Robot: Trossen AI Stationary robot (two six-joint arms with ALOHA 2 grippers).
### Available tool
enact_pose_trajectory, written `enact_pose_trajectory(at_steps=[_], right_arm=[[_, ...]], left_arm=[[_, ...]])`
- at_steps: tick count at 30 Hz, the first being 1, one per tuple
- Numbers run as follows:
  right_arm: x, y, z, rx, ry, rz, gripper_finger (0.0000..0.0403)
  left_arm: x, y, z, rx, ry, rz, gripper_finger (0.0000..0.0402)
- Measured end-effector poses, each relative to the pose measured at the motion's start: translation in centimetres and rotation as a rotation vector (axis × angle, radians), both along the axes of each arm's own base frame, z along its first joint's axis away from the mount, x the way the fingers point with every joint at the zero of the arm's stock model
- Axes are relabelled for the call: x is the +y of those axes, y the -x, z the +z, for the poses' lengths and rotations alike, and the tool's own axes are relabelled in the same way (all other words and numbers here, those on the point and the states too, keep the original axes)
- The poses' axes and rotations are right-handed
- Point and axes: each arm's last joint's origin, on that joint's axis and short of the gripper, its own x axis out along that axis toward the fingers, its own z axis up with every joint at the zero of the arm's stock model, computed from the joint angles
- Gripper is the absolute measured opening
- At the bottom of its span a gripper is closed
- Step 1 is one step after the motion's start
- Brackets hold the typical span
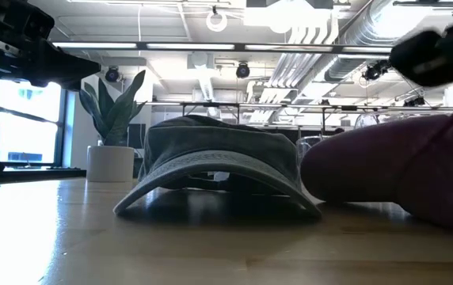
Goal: Pick & Place hat
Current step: Put the right red cap into the top transparent bin
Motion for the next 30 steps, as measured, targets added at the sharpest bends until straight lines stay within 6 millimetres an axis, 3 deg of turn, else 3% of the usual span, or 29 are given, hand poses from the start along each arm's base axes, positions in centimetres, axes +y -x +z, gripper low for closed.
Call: enact_pose_trajectory(at_steps=[4, 7, 11, 14, 20, 26, 30], right_arm=[[-0.5, 0.5, -2.1, 0.018, 0.065, 0.041, 0.0149], [-0.4, 0.5, -3.4, 0.004, 0.093, 0.102, 0.0160], [-0.5, 0.4, -4.9, 0.009, 0.166, 0.125, 0.0144], [-0.6, 0.3, -5.5, 0.007, 0.217, 0.124, 0.0109], [-0.4, 0.4, -4.4, -0.060, 0.263, 0.099, 0.0011], [-0.3, 0.1, -1.4, -0.198, 0.372, 0.017, 0.0033], [-0.6, -0.1, -2.0, -0.233, 0.379, -0.036, 0.0018]], left_arm=[[0.0, 0.0, 0.0, 0.000, 0.000, 0.000, 0.0000], [0.0, 0.0, 0.0, 0.000, 0.000, 0.000, 0.0000], [0.0, 0.0, 0.0, 0.000, 0.000, 0.000, 0.0000], [0.0, 0.0, 0.0, -0.001, 0.000, 0.000, 0.0000], [0.0, 0.0, 0.0, 0.000, 0.000, 0.000, 0.0000], [0.0, 0.0, 0.0, 0.000, 0.000, 0.000, 0.0000], [0.0, 0.0, 0.0, 0.000, 0.000, 0.000, 0.0000]])
